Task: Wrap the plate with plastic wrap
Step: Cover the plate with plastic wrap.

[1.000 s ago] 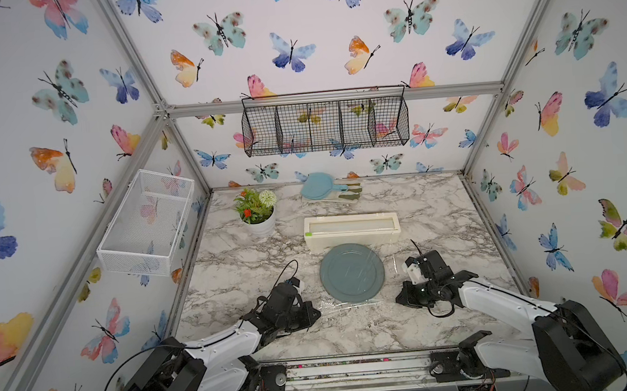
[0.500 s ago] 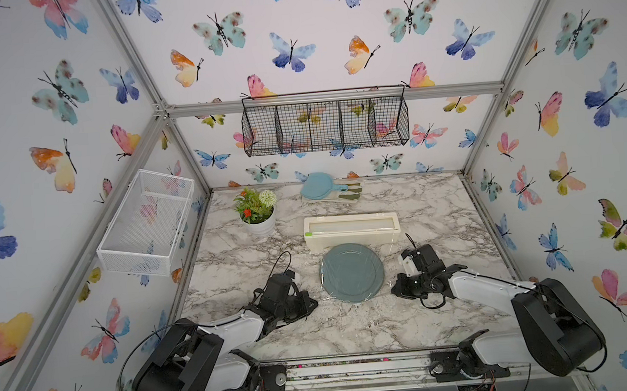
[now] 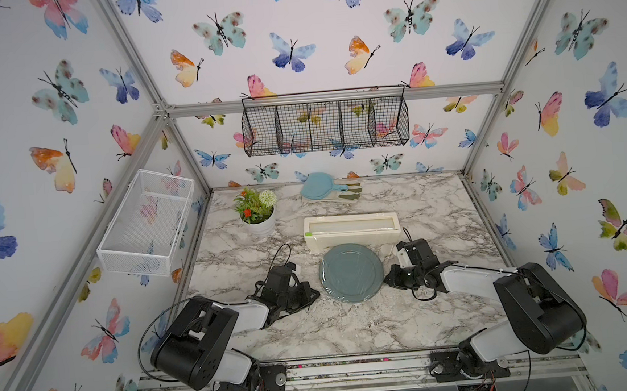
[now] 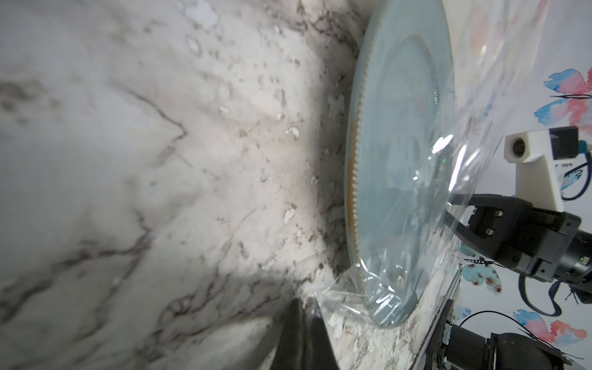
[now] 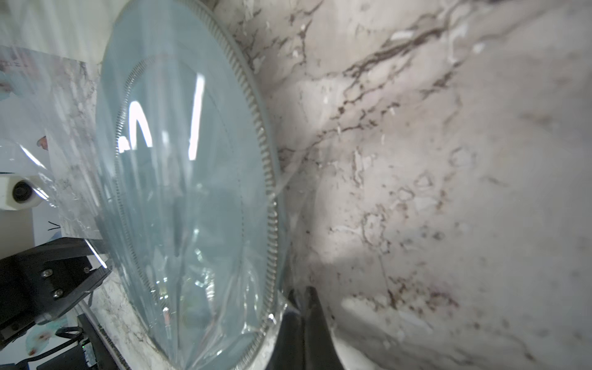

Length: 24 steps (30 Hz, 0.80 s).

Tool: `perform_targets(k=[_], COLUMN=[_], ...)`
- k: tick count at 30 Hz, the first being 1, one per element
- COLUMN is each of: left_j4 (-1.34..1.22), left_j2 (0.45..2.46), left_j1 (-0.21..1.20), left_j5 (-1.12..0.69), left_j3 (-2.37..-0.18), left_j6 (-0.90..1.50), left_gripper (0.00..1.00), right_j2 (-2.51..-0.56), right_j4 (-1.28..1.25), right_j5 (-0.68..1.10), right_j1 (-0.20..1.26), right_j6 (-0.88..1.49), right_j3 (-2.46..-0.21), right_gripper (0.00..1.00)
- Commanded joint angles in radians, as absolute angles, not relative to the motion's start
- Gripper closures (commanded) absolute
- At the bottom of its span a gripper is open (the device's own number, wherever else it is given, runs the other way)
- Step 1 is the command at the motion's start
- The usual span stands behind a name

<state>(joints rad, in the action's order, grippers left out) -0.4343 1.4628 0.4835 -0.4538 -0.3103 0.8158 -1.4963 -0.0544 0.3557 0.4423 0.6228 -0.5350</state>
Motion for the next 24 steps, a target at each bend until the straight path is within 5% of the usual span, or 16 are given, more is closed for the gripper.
perform_targets(k=[1,8,14,20,24], left_j4=[-0.334,-0.386,-0.324,-0.103,0.068], left_j2=[1.545,1.566,1.510,1.314,1.155], left_j1=[0.463,0.466,0.465,0.465,0.464], left_j5=[-0.330,-0.336,-0.311,-0.218,-0.154], left_j3=[-0.279,-0.297,-0.292,-0.316,-0.370], left_j6=[0.842,0.859,0.860,0.822,0.782], left_gripper=[1.00,1.00,1.00,0.59,0.50], right_j2=[-1.543,-1.546,-1.449,-1.281,-1.199], right_j4=[-0.084,-0.165,0.088,0.280,0.302], right_j5=[0.264,0.311,0.143,0.031,0.105], right_j1=[0.434,0.435,0.434,0.435,0.434], right_j6=[0.651,0.667,0.599,0.562,0.596], right_j3=[-0.505,-0.469,-0.515,-0.521,-0.537], right_gripper=[0.98,0.92,0.69,0.63,0.62])
